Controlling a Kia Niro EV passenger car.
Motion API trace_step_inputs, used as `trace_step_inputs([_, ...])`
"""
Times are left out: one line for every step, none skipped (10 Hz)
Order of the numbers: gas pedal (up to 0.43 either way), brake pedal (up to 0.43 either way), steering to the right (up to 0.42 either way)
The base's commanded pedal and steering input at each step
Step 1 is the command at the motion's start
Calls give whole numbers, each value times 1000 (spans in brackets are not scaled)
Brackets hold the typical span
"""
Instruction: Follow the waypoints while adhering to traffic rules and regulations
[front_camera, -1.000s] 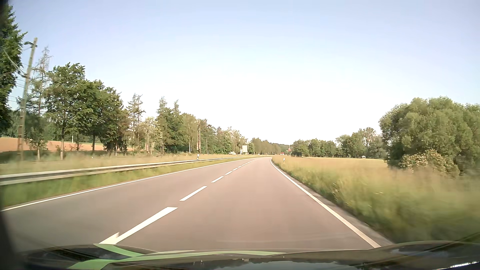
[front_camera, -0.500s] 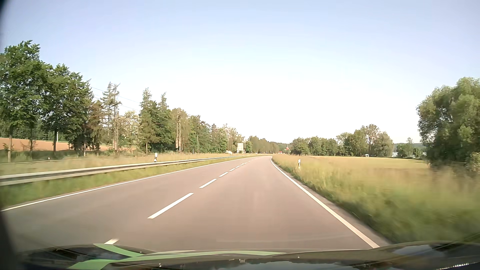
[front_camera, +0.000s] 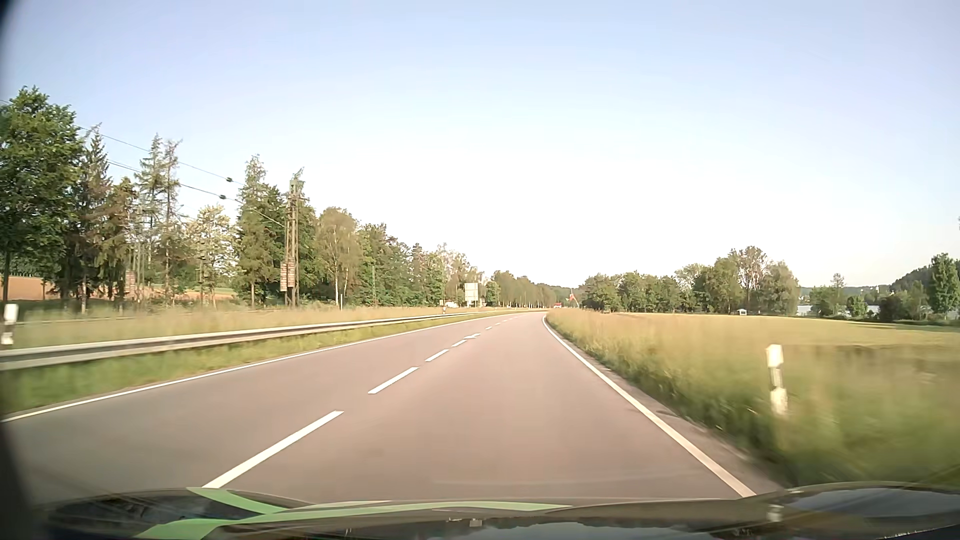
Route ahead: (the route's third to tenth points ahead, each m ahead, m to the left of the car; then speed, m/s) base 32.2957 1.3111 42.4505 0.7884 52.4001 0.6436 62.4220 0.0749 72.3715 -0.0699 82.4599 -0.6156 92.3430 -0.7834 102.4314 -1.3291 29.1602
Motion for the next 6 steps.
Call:
trace_step_inputs([130, 0, 2])
trace_step_inputs([130, 0, 1])
trace_step_inputs([138, 0, 2])
trace_step_inputs([169, 0, 2])
trace_step_inputs([189, 0, 2])
trace_step_inputs([220, 0, 2])
